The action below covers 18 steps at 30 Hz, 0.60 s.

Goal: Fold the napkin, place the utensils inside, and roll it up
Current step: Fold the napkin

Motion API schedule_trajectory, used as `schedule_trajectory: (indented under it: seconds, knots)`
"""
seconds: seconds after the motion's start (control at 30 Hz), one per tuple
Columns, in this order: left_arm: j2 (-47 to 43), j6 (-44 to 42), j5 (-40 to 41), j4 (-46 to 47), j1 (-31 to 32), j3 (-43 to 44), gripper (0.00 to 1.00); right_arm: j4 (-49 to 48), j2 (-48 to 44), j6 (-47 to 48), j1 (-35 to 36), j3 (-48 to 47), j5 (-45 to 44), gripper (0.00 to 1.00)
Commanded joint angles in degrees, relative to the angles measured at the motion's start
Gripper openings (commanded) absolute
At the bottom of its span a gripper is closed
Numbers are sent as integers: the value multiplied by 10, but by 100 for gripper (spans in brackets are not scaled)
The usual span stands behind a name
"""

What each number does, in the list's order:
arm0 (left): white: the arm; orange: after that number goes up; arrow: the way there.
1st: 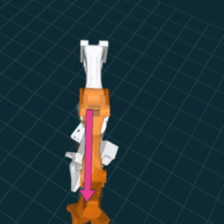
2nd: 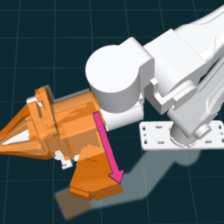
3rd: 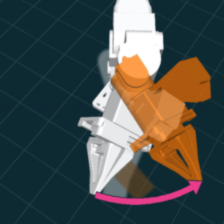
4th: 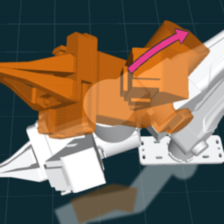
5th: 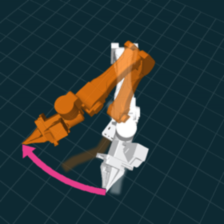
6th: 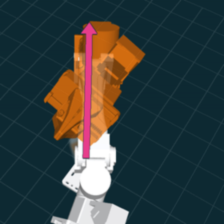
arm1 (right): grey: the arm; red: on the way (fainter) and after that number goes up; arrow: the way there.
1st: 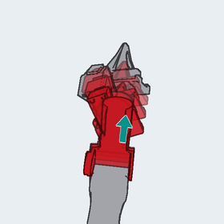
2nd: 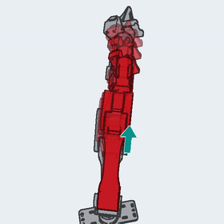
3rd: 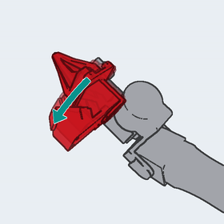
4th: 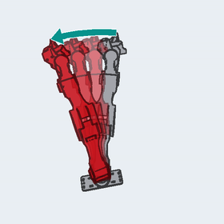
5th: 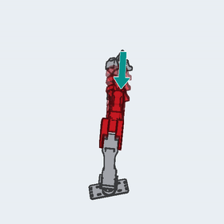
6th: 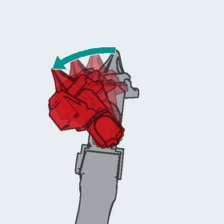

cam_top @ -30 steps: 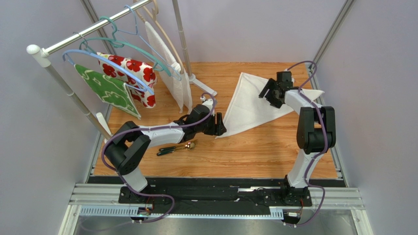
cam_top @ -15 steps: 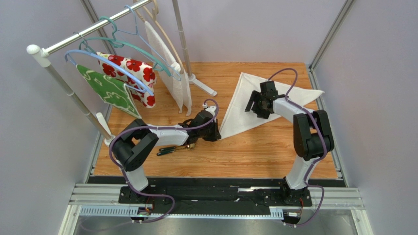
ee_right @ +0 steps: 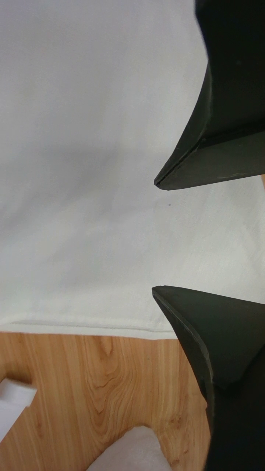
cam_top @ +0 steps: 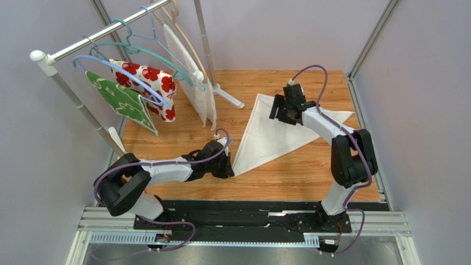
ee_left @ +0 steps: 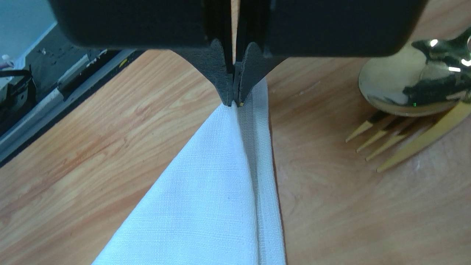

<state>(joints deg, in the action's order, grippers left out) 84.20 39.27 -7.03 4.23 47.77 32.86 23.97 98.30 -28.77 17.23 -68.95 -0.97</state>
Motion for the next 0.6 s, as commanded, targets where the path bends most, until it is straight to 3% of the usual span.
schedule_trajectory:
  seconds: [0.0, 0.27, 0.57]
  knots:
    - [-48, 5, -23, -17, 4, -24, 1, -9, 57, 41, 32, -111, -50, 66]
    - [-77, 5, -23, -26, 4, -39, 1, -14, 241, 86, 62, -293, -83, 56]
    - [-79, 5, -22, -31, 4, -42, 1, -16, 348, 69, 63, -428, -117, 52]
